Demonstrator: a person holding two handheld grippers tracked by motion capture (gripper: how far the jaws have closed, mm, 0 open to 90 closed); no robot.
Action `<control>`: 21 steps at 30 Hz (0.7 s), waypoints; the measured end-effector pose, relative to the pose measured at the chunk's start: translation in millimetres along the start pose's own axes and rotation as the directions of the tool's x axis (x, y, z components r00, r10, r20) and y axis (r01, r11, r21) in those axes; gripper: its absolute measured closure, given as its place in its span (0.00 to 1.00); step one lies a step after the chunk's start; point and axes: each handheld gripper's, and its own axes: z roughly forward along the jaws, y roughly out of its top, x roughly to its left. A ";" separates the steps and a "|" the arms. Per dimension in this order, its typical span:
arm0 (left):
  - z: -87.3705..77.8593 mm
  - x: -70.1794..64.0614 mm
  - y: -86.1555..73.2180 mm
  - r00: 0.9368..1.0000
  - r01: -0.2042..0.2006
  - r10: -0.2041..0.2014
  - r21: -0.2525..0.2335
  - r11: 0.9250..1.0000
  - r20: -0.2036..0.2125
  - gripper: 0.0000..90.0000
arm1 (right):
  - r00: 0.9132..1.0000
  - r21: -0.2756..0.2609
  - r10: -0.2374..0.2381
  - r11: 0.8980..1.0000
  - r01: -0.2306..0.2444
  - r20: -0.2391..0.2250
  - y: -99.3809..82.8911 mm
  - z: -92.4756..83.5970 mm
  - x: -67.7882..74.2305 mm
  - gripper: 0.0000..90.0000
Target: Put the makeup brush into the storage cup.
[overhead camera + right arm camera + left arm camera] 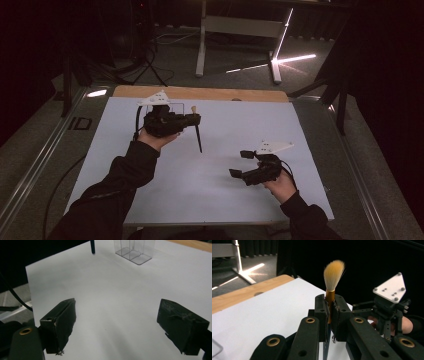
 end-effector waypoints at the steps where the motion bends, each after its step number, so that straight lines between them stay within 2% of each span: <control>1: 0.0 0.0 0.0 1.000 0.000 0.000 0.000 1.000 0.000 0.94 | 1.000 0.007 -0.013 1.000 0.013 0.005 0.6 -2.0 0.3 0.17; 5: -14.7 1.6 7.8 0.999 -0.011 0.010 -0.007 1.000 -0.034 0.94 | 0.999 -0.004 -0.034 0.999 0.034 0.024 2.3 -8.8 3.1 0.17; 10: -30.6 2.8 17.9 0.997 -0.024 0.023 -0.019 1.000 -0.069 0.94 | 0.999 -0.017 -0.033 0.999 0.033 0.034 1.0 -15.9 4.5 0.16; 15: -41.7 4.5 27.2 0.994 -0.037 0.033 -0.031 0.999 -0.102 0.94 | 0.999 -0.018 -0.026 0.999 0.027 0.039 -1.6 -17.9 4.0 0.16; 17: -44.8 5.1 30.9 0.995 -0.025 0.021 -0.043 0.999 -0.101 0.94 | 0.999 -0.012 -0.026 1.000 0.026 0.038 -1.4 -17.7 4.4 0.16; 21: -50.9 2.9 41.2 0.991 -0.048 0.043 -0.041 0.998 -0.127 0.94 | 0.999 -0.015 -0.028 0.999 0.029 0.043 -1.1 -17.8 4.1 0.16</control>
